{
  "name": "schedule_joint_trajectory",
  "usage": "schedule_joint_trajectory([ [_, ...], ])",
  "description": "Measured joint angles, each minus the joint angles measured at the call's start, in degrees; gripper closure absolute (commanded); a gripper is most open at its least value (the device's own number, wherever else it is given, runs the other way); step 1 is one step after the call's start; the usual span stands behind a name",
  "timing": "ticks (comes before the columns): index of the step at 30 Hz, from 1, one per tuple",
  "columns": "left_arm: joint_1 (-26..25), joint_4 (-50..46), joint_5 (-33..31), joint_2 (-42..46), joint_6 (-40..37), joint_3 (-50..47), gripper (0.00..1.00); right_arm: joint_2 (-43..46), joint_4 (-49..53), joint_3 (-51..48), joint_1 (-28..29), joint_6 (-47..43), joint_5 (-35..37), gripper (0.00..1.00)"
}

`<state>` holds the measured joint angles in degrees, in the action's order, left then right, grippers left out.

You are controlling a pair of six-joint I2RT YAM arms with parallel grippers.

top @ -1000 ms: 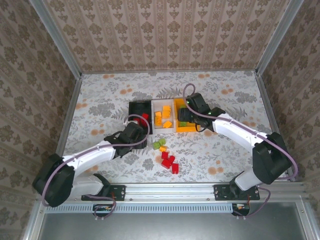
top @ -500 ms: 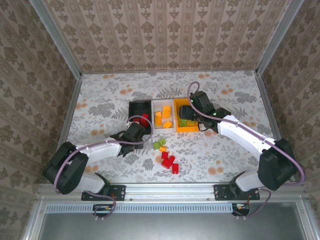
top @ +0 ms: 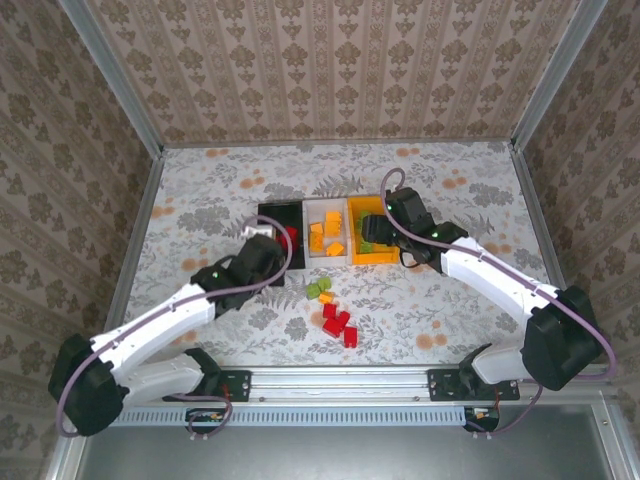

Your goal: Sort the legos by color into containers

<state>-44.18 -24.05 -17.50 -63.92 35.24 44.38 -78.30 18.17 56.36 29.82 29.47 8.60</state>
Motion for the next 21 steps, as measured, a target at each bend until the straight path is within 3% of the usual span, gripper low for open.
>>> schedule_joint_trajectory([
  [6, 6.32, 2.01, 0.33, -15.82, -2.99, 9.86, 0.85, 0.76, 0.07, -2.03, 0.0, 0.79, -0.02, 0.27],
  [9, 8.9, 2.62, 0.68, -22.05, -3.89, 12.55, 0.78, 2.34, 0.2, -3.26, 0.0, 0.81, -0.13, 0.27],
  [10, 9.51, 2.67, 0.79, -23.58, -4.11, 13.35, 0.74, 2.84, 0.24, -3.65, 0.0, 0.81, -0.28, 0.27],
  [15, 11.02, 2.71, 1.75, -27.8, -5.38, 16.48, 0.3, 6.1, 0.46, -6.73, 0.13, 0.79, -3.48, 0.26],
  [20, 10.14, 3.08, 3.52, -25.53, -5.29, 17.31, 0.0, 7.1, 1.16, -8.66, 3.13, 0.5, -7.04, 0.25],
  [21, 9.68, 2.99, 3.96, -24.09, -5.25, 17.29, 0.0, 7.06, 1.25, -8.87, 4.68, 0.22, -7.85, 0.25],
])
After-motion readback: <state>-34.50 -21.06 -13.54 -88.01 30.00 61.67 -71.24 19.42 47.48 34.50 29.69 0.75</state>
